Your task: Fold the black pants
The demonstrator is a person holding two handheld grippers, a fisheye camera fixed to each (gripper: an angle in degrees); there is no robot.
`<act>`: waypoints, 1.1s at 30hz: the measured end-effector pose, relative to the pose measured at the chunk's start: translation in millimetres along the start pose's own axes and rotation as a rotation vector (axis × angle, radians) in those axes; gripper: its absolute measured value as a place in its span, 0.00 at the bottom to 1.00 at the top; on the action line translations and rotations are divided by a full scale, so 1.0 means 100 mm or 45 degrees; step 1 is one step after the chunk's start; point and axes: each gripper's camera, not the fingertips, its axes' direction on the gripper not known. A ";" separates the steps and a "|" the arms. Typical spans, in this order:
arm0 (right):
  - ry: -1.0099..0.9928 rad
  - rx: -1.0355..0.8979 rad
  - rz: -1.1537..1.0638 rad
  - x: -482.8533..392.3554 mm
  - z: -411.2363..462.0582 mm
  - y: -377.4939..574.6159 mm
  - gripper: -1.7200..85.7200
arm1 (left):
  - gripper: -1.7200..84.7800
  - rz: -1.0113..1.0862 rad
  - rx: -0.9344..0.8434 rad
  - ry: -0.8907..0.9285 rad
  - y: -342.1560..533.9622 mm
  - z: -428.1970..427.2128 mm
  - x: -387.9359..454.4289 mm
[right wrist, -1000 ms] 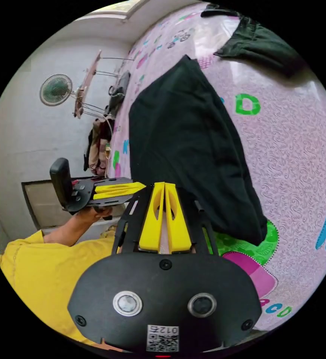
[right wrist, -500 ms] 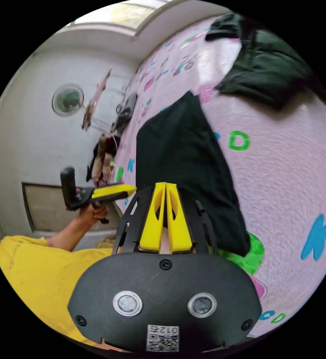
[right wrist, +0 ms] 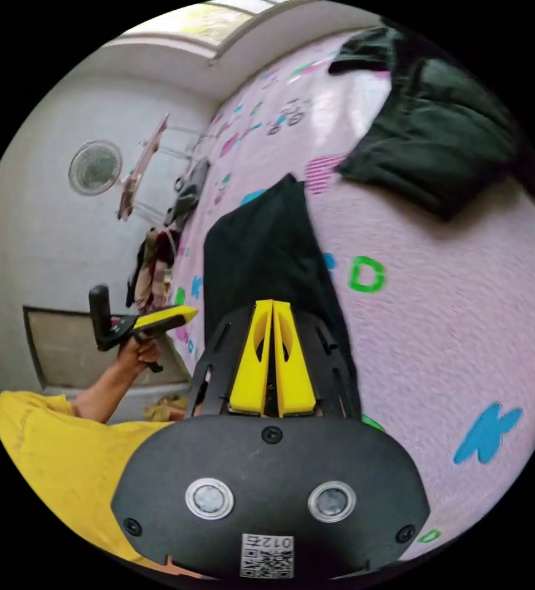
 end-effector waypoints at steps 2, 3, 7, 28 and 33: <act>0.021 -0.197 -0.077 -0.10 0.28 -0.12 0.02 | 0.02 0.107 -0.107 -0.005 -0.19 0.17 0.12; 0.112 -0.305 -0.113 -0.12 0.42 -0.17 0.02 | 0.02 0.147 -0.193 -0.025 -0.27 0.30 0.15; 0.124 -0.137 0.072 0.15 0.17 -0.23 0.02 | 0.02 0.000 -0.204 0.011 -0.23 0.33 -0.20; 0.156 0.191 0.025 -0.26 -0.05 -0.80 0.02 | 0.02 -0.274 0.167 -0.024 -0.68 0.03 -0.54; 0.361 0.109 0.189 -0.20 0.04 -0.80 0.02 | 0.02 -0.229 -0.019 -0.070 -0.84 0.47 -0.39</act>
